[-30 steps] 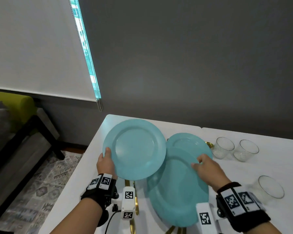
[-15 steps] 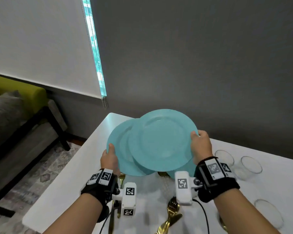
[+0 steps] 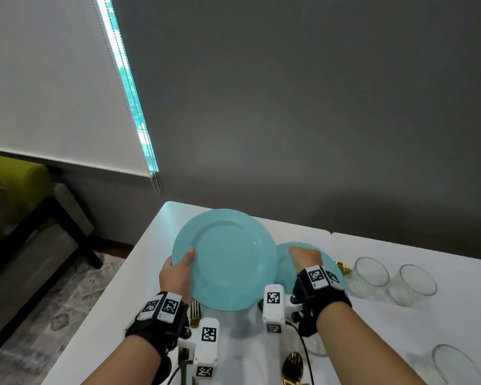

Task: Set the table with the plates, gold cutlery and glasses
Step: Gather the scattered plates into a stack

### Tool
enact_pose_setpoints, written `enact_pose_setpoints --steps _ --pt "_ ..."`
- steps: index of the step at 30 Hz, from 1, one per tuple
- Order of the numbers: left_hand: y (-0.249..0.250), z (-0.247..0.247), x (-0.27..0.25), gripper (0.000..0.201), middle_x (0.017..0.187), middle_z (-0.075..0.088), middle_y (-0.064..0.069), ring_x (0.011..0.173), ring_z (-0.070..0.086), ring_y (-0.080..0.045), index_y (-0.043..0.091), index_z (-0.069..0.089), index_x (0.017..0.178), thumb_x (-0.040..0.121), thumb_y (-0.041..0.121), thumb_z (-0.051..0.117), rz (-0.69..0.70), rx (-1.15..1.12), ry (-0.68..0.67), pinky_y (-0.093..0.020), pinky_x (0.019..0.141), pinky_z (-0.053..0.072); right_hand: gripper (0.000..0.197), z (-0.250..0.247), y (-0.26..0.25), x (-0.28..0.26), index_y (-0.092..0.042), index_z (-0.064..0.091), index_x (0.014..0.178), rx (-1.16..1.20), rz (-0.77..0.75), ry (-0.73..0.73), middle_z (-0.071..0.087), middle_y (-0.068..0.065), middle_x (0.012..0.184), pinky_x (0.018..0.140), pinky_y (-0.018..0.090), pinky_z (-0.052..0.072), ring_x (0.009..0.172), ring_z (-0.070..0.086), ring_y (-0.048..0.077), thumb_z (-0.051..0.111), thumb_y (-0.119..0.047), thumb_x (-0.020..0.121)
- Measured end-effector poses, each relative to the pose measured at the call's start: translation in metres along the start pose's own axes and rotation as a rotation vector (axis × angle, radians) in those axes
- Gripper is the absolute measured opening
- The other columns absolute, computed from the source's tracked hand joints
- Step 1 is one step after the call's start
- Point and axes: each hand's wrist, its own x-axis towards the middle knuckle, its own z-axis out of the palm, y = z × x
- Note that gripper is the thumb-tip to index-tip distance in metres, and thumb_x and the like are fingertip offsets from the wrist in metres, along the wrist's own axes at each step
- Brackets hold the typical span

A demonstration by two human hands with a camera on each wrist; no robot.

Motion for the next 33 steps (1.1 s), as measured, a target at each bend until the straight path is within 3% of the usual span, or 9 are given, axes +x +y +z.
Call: enact_pose_setpoints --steps 2,4,7,11,16,25,29,30,33 --pt "0.002 0.000 0.014 0.014 0.111 0.066 -0.017 0.099 0.064 -0.036 0.015 0.060 0.093 0.083 0.022 0.068 0.001 -0.015 -0.001 -0.054 0.091 0.050 0.055 -0.015 0.007 0.009 -0.005 0.044 0.136 -0.156 0.008 -0.021 0.049 0.017 0.137 0.094 0.024 0.046 0.121 0.052 0.031 0.060 -0.019 0.086" --pt "0.004 -0.001 0.025 0.015 0.105 0.066 -0.014 0.096 0.063 -0.034 0.013 0.058 0.095 0.085 0.019 0.067 0.001 -0.032 -0.003 -0.049 0.091 0.051 0.048 -0.030 0.015 0.007 -0.002 0.045 0.135 -0.224 0.015 -0.056 0.048 0.020 0.137 0.079 0.015 0.049 0.123 0.051 0.031 0.058 -0.015 0.090" --pt "0.004 0.000 0.037 0.018 0.098 0.063 -0.011 0.092 0.060 -0.032 0.012 0.055 0.101 0.087 0.018 0.064 -0.008 -0.046 -0.012 -0.046 0.089 0.050 0.042 -0.042 0.027 -0.005 -0.009 0.053 0.126 -0.480 -0.036 -0.004 0.056 0.015 0.128 0.095 0.026 0.044 0.117 0.056 0.028 0.061 -0.024 0.087" --pt "0.000 0.001 0.051 0.021 0.102 0.063 -0.012 0.094 0.060 -0.033 0.012 0.055 0.103 0.087 0.018 0.065 -0.045 -0.053 -0.015 -0.048 0.090 0.050 0.055 -0.039 0.042 -0.008 -0.024 0.044 0.134 -0.624 -0.025 -0.020 0.048 0.000 0.139 0.103 0.022 0.037 0.126 0.047 0.018 0.053 -0.053 0.087" --pt "-0.003 0.003 0.060 0.023 0.102 0.064 -0.013 0.090 0.061 -0.032 0.012 0.056 0.107 0.087 0.017 0.064 -0.069 -0.061 -0.034 -0.044 0.085 0.050 0.063 -0.025 0.053 -0.002 -0.033 0.042 0.136 -0.688 -0.056 -0.005 0.047 -0.004 0.140 0.103 0.025 0.038 0.127 0.047 0.019 0.041 -0.066 0.082" --pt "-0.005 0.000 0.066 0.025 0.107 0.064 -0.015 0.096 0.062 -0.036 0.010 0.057 0.107 0.086 0.020 0.066 -0.100 -0.035 -0.035 -0.052 0.090 0.051 0.047 -0.027 0.062 0.008 -0.024 0.046 0.131 -0.706 -0.024 -0.052 0.046 -0.001 0.140 0.105 0.020 0.033 0.130 0.043 0.014 0.040 -0.051 0.093" --pt "-0.004 0.000 0.064 0.029 0.107 0.064 -0.015 0.096 0.062 -0.036 0.008 0.057 0.109 0.085 0.020 0.067 -0.101 -0.039 -0.023 -0.053 0.091 0.050 0.019 -0.032 0.066 0.027 -0.023 0.054 0.095 -0.656 0.015 -0.045 0.055 0.001 0.114 0.083 0.018 0.040 0.109 0.057 0.018 0.055 -0.041 0.088" --pt "-0.004 0.000 0.064 0.028 0.108 0.064 -0.015 0.097 0.062 -0.036 0.009 0.057 0.109 0.085 0.020 0.066 -0.102 -0.042 -0.020 -0.053 0.091 0.050 0.014 -0.035 0.061 0.030 -0.021 0.055 0.097 -0.613 0.051 -0.070 0.057 0.005 0.116 0.080 0.019 0.042 0.107 0.058 0.020 0.053 -0.033 0.091" --pt "-0.002 0.001 0.062 0.025 0.108 0.063 -0.015 0.097 0.061 -0.036 0.010 0.056 0.107 0.086 0.019 0.065 -0.112 -0.059 -0.021 -0.053 0.092 0.050 0.039 -0.040 0.043 0.051 0.003 0.045 0.133 -0.166 0.206 -0.051 0.049 0.017 0.137 0.079 0.018 0.050 0.123 0.051 0.026 0.044 -0.012 0.097"
